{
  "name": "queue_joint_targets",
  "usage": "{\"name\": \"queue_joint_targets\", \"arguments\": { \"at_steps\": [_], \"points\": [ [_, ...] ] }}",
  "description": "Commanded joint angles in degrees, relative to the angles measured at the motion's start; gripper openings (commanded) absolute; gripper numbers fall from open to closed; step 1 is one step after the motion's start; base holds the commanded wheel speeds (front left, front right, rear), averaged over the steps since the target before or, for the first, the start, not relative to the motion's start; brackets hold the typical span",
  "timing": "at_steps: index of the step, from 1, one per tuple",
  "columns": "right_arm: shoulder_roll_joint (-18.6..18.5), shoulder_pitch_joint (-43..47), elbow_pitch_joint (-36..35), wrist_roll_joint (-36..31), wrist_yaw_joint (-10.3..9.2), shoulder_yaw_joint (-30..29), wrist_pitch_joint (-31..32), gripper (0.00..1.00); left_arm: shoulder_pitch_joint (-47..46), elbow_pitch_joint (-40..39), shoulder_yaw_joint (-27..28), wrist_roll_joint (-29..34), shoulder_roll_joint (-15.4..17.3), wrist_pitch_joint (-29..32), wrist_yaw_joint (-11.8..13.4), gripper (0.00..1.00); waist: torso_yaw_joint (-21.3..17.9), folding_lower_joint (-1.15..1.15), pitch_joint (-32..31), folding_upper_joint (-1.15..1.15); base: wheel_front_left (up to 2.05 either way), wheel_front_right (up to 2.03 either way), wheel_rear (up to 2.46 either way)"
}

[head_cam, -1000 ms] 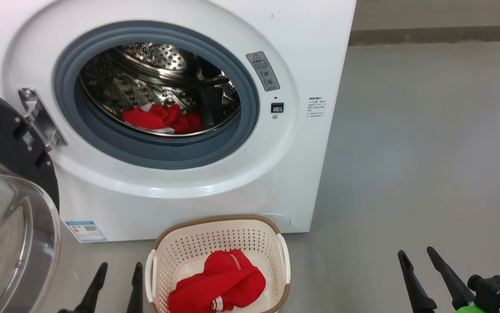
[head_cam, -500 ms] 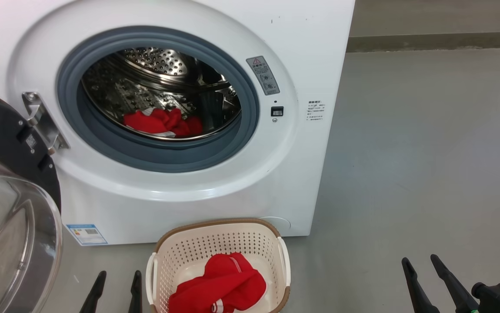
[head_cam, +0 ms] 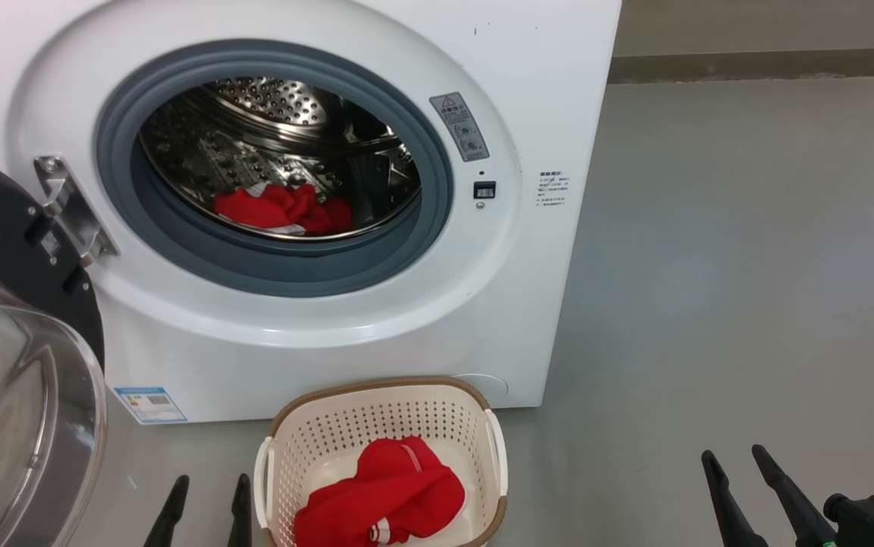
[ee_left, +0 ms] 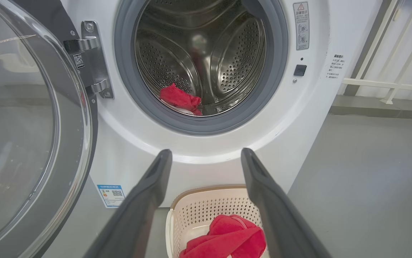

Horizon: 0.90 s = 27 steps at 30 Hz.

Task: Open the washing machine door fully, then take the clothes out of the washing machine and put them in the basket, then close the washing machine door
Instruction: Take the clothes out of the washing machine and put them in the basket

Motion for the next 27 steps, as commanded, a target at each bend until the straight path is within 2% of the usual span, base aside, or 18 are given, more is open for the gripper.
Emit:
{"name": "queue_joint_targets", "arguments": {
  "at_steps": [1, 13, 18, 27],
  "points": [
    [-1.0, -1.4, -1.4, 0.0, 0.28, 1.0, -0.4, 1.0, -1.3, -1.0, 1.6, -0.2, 0.6, -0.3, 0.5, 1.0, 0.0, 0.0, 0.2, 0.0, 0.0, 0.0, 0.0],
    [0.3, -2.9, -1.3, -0.1, 0.28, 1.2, -0.4, 1.0, -5.9, 1.8, 0.5, 1.4, 0.6, -0.3, 0.9, 1.0, 0.2, 0.0, 3.2, 0.0, 0.0, 0.0, 0.0],
    [1.1, -5.2, -1.4, -0.3, 0.28, 1.4, -0.4, 1.0, -12.8, 4.5, -0.9, 3.7, 1.0, -0.3, 0.3, 1.0, 0.6, 0.0, 7.2, 0.0, 0.0, 0.0, 0.0],
    [2.1, -9.6, -1.8, -0.6, 0.28, 1.4, -0.4, 1.0, -29.4, 14.1, -4.5, 8.8, 2.6, -0.3, 0.8, 1.0, 0.3, 0.0, 14.5, 0.0, 0.0, 0.0, 0.0]
  ]
}}
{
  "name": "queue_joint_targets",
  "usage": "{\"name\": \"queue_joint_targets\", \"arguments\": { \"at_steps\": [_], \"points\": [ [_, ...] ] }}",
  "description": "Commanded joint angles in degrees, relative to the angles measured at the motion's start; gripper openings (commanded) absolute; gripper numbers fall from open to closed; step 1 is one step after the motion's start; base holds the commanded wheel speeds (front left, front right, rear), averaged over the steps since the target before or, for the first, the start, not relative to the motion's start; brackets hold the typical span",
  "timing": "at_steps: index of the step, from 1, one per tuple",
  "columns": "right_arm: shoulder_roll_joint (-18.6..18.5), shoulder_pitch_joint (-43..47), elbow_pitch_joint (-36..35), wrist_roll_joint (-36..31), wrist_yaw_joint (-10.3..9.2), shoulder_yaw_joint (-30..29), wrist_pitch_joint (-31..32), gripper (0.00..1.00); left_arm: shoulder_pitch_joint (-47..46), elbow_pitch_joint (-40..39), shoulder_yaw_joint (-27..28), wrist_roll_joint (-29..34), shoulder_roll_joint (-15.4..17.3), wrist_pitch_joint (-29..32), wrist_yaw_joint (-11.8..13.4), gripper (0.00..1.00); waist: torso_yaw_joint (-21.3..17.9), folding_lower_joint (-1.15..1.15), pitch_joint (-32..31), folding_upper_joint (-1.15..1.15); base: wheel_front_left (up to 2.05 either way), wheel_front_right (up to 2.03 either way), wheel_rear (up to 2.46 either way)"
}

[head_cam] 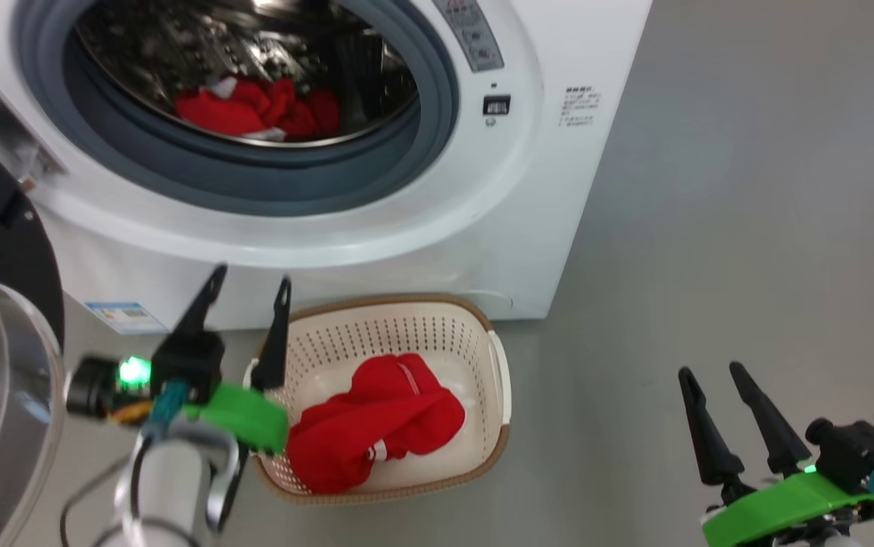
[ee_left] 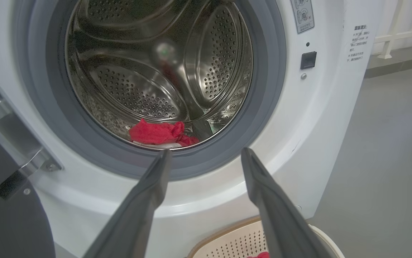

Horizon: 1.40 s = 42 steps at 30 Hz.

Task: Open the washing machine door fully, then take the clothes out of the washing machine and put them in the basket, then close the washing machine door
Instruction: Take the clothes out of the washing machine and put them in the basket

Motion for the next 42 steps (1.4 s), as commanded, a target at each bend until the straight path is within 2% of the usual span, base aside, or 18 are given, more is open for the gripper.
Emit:
{"name": "queue_joint_targets", "arguments": {
  "at_steps": [1, 9, 20, 30, 42],
  "points": [
    [-0.6, -2.0, -1.4, -0.5, 0.28, 1.2, -0.4, 1.0, -3.5, -0.1, 1.3, 1.1, 1.7, -0.3, 0.5, 1.0, -0.2, 0.0, 3.9, 0.0, 0.0, 0.0, 0.0],
    [0.4, -6.8, -2.1, -0.5, 0.28, 1.1, -0.4, 1.0, -25.0, 14.2, -3.7, 8.2, 3.8, 1.8, 2.7, 1.0, -2.2, 0.0, 10.5, 0.0, 0.0, 0.0, 0.0],
    [1.4, -10.6, -2.1, -0.1, 0.28, 2.0, -0.4, 1.0, -44.9, 31.6, -10.2, 16.4, 5.9, 7.7, 5.0, 1.0, -4.2, 0.0, 15.6, 0.0, 0.0, 0.0, 0.0],
    [2.3, -12.7, -2.0, 0.3, 0.28, 4.1, -0.4, 1.0, -54.2, 42.8, -14.5, 20.4, 8.6, 10.6, 5.7, 1.0, -6.6, 0.0, 18.1, 0.0, 0.0, 0.0, 0.0],
    [2.9, -13.9, -2.3, 0.6, 0.28, 5.6, -0.4, 1.0, -59.5, 46.4, -17.1, 21.6, 11.7, 13.6, 6.8, 1.0, -9.3, 0.0, 21.4, 0.0, 0.0, 0.0, 0.0]
  ]
}}
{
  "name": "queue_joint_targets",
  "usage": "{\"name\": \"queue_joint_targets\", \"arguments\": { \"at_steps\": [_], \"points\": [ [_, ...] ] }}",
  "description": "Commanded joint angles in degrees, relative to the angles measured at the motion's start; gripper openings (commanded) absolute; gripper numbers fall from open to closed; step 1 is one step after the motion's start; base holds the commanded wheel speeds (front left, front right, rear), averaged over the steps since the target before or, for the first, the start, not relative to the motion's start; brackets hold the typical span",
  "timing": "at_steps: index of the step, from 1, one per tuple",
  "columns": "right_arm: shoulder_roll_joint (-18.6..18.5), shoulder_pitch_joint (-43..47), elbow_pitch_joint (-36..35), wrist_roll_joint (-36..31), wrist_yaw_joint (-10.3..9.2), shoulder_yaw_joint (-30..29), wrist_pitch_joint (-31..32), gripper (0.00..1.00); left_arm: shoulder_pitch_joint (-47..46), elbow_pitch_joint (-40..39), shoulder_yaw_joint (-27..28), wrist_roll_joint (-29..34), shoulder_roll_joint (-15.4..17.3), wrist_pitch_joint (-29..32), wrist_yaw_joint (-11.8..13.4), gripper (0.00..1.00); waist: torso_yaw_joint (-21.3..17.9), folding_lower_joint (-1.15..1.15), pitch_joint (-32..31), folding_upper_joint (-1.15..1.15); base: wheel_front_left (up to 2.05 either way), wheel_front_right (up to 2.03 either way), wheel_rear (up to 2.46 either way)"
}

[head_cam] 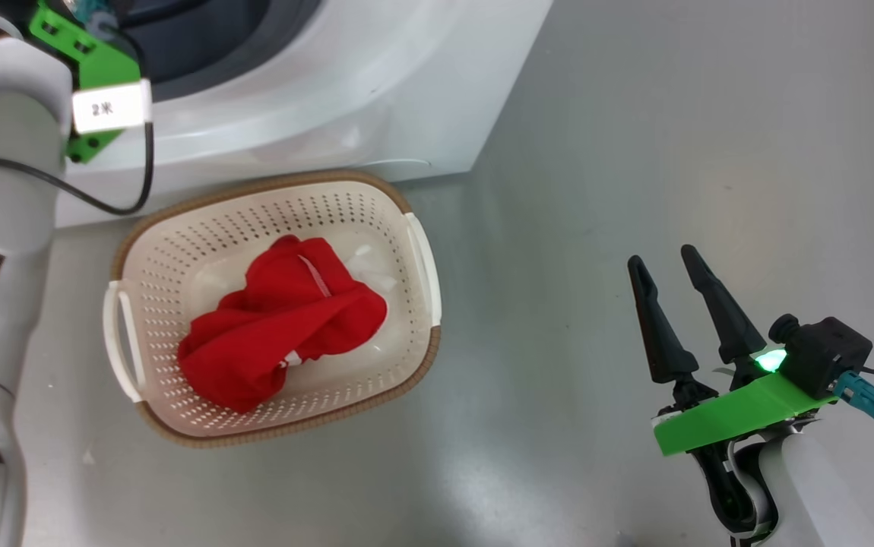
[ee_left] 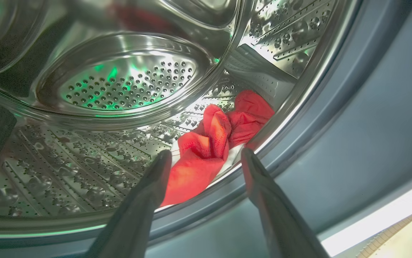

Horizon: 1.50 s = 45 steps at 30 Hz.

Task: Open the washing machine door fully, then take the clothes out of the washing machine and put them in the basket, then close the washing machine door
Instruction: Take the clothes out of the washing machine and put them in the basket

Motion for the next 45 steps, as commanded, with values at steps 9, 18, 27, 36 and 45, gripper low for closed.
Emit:
{"name": "queue_joint_targets", "arguments": {
  "at_steps": [9, 18, 27, 36, 45],
  "points": [
    [0.6, -0.5, -1.7, 0.6, 0.28, 2.6, -0.4, 1.0, -4.6, -0.1, -0.7, 0.5, 6.3, 2.0, 1.1, 1.0, -2.6, 0.0, 2.9, 0.0, 0.0, 0.0, 0.0],
    [0.8, -0.9, -2.3, 0.8, 0.28, 3.2, -0.4, 1.0, -5.3, 0.2, -1.7, 0.3, 8.4, 3.9, 1.7, 1.0, -3.8, 0.0, 4.3, 0.0, 0.0, 0.0, 0.0],
    [0.8, -1.1, -2.7, 0.7, 0.28, 3.6, -0.4, 1.0, -5.2, 0.3, -3.3, 0.4, 9.1, 5.4, 2.9, 0.92, -4.4, 0.0, 5.0, 0.0, 0.0, 0.0, 0.0],
    [0.7, -1.1, -2.9, 0.7, 0.28, 3.6, -0.4, 1.0, -4.8, 0.3, -3.5, -1.2, 8.9, 3.5, 4.3, 0.0, -4.3, 0.0, 4.6, 0.0, 0.0, 0.0, 0.0],
    [0.4, -0.9, -2.6, 0.5, 0.28, 3.0, -0.4, 1.0, -4.4, 0.3, -1.1, -5.7, 5.9, -1.4, 5.1, 0.0, -2.9, 0.0, 2.9, 0.0, 0.0, 0.0, 0.0]
  ]
}}
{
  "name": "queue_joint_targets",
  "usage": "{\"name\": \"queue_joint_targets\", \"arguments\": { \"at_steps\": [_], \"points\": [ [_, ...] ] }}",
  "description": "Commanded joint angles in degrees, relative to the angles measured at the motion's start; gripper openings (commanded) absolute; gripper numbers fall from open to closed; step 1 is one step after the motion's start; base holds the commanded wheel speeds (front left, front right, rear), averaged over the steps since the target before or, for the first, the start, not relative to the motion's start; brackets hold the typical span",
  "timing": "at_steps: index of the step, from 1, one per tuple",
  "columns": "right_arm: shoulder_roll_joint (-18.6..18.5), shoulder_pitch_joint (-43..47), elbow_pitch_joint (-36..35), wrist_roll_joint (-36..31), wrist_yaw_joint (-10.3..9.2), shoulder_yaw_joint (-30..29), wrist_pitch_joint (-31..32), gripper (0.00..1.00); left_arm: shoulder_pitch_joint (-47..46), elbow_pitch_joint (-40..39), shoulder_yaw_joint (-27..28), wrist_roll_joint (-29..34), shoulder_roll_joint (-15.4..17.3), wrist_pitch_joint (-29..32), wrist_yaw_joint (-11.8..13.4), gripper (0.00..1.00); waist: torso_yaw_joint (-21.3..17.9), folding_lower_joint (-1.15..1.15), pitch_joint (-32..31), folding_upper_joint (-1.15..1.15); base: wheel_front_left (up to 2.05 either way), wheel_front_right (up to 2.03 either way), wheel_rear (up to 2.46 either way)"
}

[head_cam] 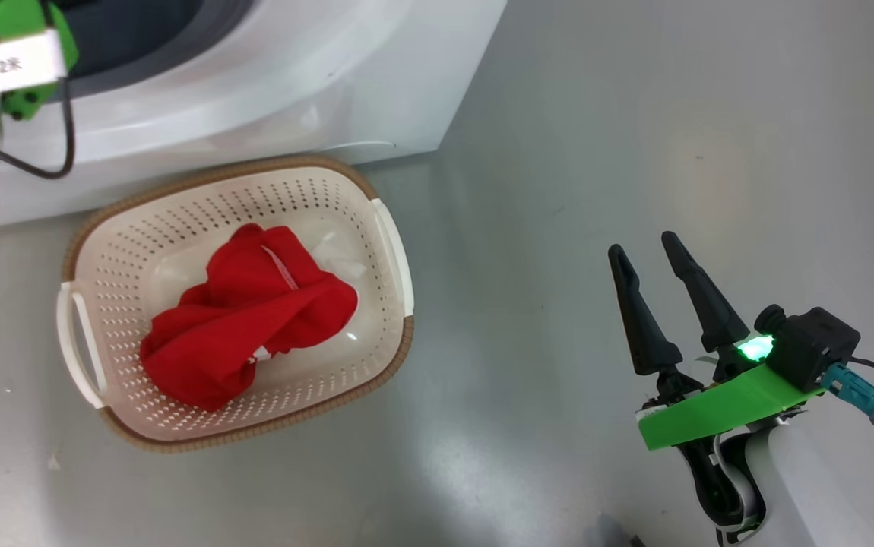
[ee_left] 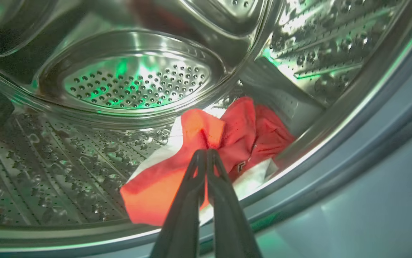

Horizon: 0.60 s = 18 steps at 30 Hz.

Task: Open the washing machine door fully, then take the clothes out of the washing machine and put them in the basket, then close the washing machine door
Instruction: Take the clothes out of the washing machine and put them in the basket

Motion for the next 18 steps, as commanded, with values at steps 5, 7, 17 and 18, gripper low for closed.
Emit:
{"name": "queue_joint_targets", "arguments": {
  "at_steps": [5, 7, 17, 18],
  "points": [
    [-0.7, 1.3, -0.8, 0.2, 0.28, 0.7, -0.4, 1.0, 0.7, -1.0, 6.2, -7.1, 0.5, -4.7, 0.1, 0.0, 1.7, 0.0, -2.3, 0.0, 0.0, 0.0, 0.0],
    [-0.9, 1.6, -0.7, 0.1, 0.28, 0.5, -0.4, 1.0, 1.5, -1.0, 8.8, -10.4, -0.5, -6.7, -0.4, 0.0, 2.3, 0.0, -3.2, 0.0, 0.0, 0.0, 0.0],
    [-2.6, 4.4, -0.6, -0.1, 0.28, -0.8, -0.4, 1.0, 12.1, -7.7, 17.9, -22.4, -4.0, -12.2, -6.1, 0.0, 5.5, 0.0, -8.8, 0.0, 0.0, 0.0, 0.0],
    [-2.7, 4.8, -0.6, -0.1, 0.28, -1.1, -0.4, 1.0, 13.4, -9.1, 18.3, -22.8, -4.4, -12.2, -6.3, 0.0, 5.8, 0.0, -9.3, 0.0, 0.0, 0.0, 0.0]
  ]
}}
